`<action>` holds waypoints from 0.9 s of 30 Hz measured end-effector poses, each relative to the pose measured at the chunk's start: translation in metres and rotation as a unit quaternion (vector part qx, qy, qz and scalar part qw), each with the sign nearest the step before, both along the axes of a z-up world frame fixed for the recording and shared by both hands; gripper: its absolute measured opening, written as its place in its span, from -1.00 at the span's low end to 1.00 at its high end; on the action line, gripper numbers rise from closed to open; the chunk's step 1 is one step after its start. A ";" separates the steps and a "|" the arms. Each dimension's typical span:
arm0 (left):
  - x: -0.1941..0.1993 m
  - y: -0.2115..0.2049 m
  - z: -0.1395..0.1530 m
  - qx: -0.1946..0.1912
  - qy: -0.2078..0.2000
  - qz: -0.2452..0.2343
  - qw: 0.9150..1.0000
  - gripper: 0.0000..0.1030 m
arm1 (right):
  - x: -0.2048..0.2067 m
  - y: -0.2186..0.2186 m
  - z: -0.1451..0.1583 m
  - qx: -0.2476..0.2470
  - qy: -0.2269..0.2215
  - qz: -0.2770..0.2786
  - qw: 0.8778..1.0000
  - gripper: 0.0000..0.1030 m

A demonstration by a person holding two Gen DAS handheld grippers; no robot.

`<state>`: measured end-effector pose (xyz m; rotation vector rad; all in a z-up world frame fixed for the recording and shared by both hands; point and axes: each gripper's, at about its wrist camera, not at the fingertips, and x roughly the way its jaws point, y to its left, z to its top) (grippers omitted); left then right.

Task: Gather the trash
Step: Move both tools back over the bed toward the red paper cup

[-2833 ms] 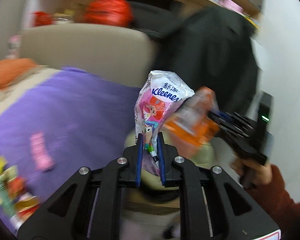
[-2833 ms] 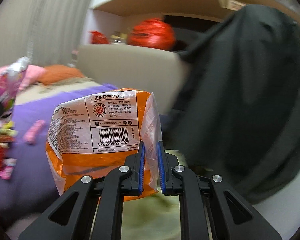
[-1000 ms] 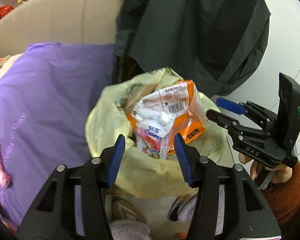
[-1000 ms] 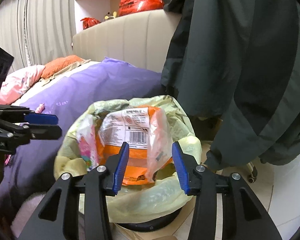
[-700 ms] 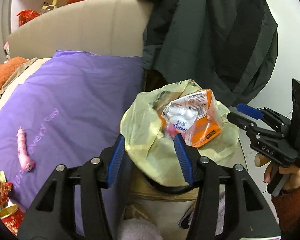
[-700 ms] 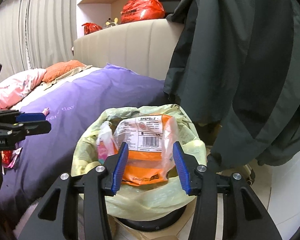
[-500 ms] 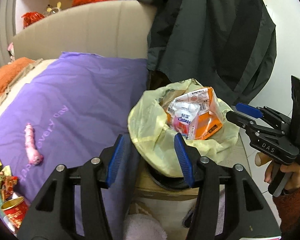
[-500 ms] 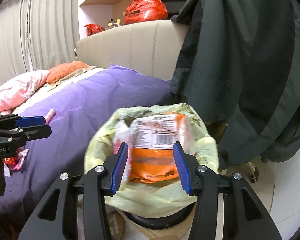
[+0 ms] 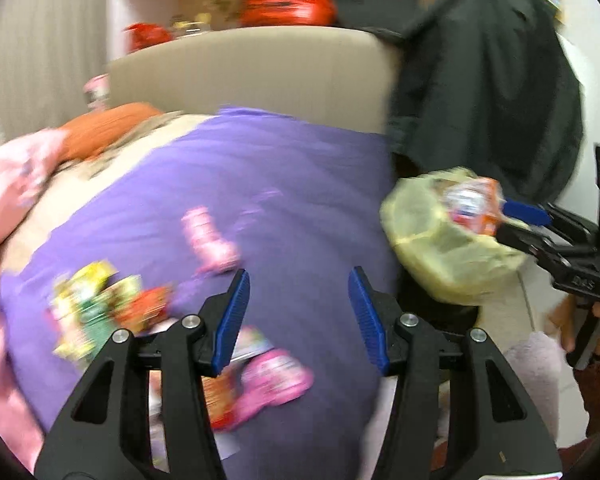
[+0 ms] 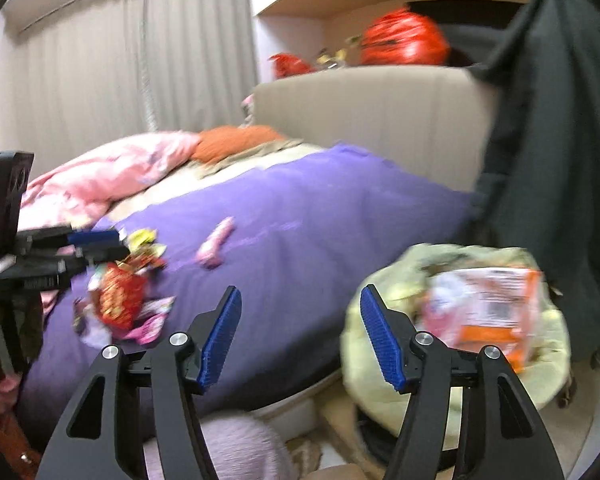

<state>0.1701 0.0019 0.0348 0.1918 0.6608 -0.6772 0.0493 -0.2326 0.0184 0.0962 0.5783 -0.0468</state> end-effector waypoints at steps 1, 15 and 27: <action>0.002 0.015 0.000 -0.002 0.002 0.017 1.000 -0.05 | 0.004 0.007 -0.001 -0.004 0.003 0.007 1.000 0.14; 0.018 0.162 -0.053 -0.103 0.161 0.113 0.975 0.22 | 0.037 0.128 -0.052 -0.019 0.050 0.084 0.995 0.13; 0.010 0.170 -0.102 -0.099 0.213 0.171 0.957 0.15 | 0.042 0.159 -0.073 0.028 0.044 0.134 0.990 0.13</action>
